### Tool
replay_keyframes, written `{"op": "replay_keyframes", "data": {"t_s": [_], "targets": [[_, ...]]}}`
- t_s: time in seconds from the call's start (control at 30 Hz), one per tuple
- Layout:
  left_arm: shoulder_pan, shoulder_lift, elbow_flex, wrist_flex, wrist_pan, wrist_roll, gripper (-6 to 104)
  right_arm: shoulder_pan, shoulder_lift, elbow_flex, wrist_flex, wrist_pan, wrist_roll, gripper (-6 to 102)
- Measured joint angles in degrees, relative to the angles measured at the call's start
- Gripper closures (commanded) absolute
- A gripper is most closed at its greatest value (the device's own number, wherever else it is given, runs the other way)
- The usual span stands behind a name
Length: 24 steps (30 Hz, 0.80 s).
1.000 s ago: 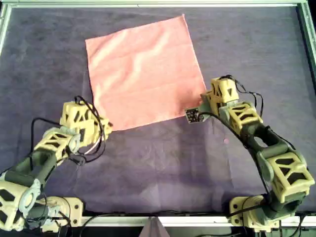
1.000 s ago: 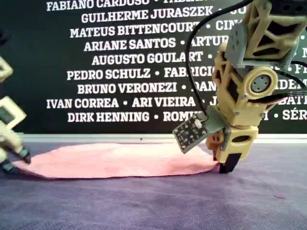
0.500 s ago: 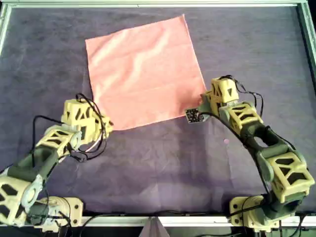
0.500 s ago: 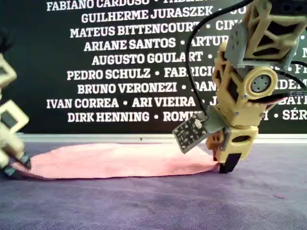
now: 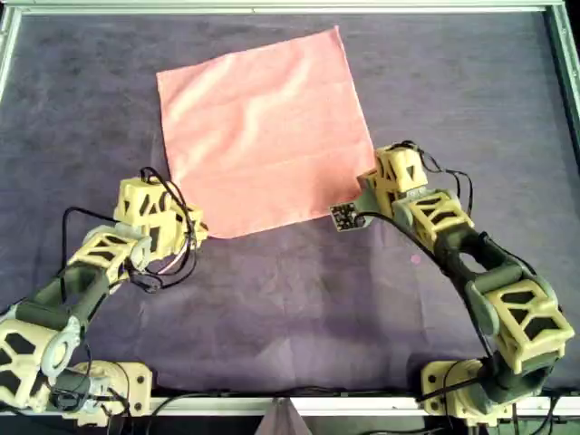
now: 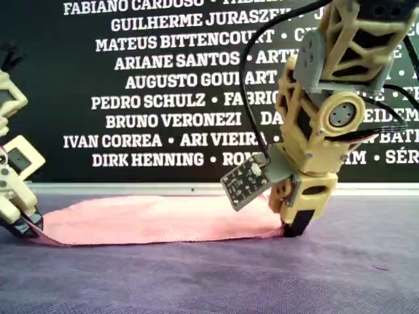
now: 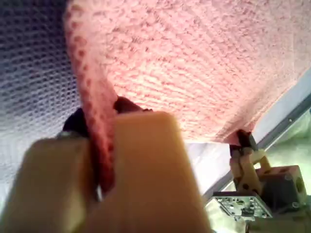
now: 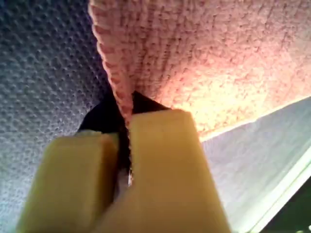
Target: Fold a cloth
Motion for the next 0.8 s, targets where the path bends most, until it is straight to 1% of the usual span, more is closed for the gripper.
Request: {"op": "replay_keyframes", "data": {"t_s": [0.33,0.6,0.8], "targets": [[0.00,0.00,1.41,0.00,0.00,0.09,98,0.09,2.37,4.48,-0.09,0.26,-0.44,94],[0.00,0.00,1.58,0.00,0.18,0.09,98,0.26,13.62,18.02,-0.09,0.18,0.00,94],[0.00,1.23,5.63,-0.26,0.26,0.09,98,0.35,23.91,28.92,-0.09,0.18,0.00,94]]}}
